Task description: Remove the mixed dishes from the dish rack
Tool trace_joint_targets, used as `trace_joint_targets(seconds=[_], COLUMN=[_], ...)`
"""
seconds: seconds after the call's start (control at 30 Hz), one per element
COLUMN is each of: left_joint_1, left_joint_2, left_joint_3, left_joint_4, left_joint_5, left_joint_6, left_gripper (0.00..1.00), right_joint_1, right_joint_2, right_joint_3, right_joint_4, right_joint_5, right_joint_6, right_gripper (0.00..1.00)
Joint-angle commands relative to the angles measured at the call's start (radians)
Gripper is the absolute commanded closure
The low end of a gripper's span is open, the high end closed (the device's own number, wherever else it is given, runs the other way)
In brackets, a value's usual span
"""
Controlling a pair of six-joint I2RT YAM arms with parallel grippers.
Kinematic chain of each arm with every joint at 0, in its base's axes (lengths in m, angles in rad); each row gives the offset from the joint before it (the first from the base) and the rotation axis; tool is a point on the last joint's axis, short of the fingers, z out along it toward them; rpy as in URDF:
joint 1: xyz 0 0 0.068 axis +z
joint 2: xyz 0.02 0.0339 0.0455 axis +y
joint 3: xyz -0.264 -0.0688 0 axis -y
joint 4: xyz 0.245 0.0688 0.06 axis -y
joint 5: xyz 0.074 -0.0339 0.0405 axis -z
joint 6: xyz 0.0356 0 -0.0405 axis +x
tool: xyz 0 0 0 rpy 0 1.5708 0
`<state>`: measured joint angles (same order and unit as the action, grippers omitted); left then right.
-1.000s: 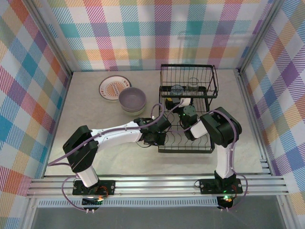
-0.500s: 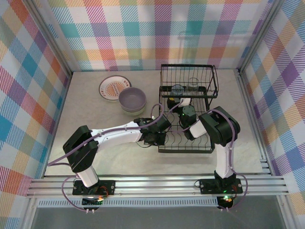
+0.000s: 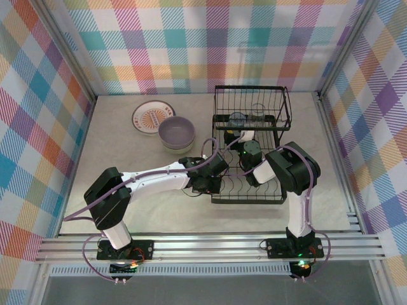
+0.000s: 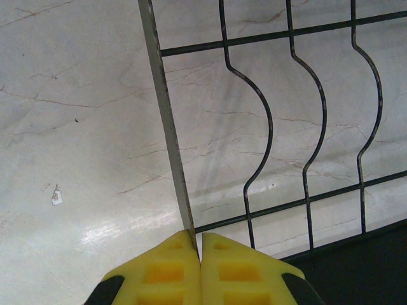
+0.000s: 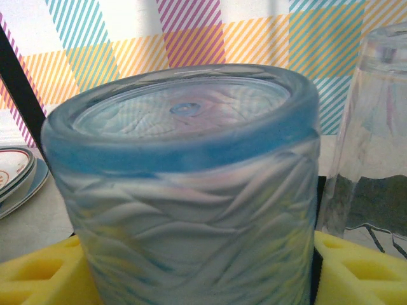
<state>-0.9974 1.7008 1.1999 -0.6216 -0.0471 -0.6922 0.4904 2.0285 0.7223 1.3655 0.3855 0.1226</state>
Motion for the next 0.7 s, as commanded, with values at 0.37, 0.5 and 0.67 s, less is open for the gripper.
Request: trace_joint_targets(seconds=[0.37, 0.5, 0.67], left_joint_1=[-0.047, -0.047, -0.047], left_joint_2=[-0.004, 0.003, 0.009], left_joint_3=[0.035, 0.039, 0.045], left_joint_4=[0.01, 0.011, 0.013], left_joint_5=[0.096, 0.093, 0.087], left_joint_6=[0.018, 0.016, 0.013], left_gripper=[1.0, 1.0, 1.0], right_joint_1=[-0.001, -0.001, -0.001], right_joint_2=[-0.048, -0.057, -0.066], right_joint_3=[-0.05, -0.07, -0.089], right_joint_4=[0.041, 0.041, 0.041], right_joint_5=[-0.001, -0.007, -0.014], right_joint_6=[0.052, 0.06, 0.064], right_gripper=[0.72, 0.74, 0.76])
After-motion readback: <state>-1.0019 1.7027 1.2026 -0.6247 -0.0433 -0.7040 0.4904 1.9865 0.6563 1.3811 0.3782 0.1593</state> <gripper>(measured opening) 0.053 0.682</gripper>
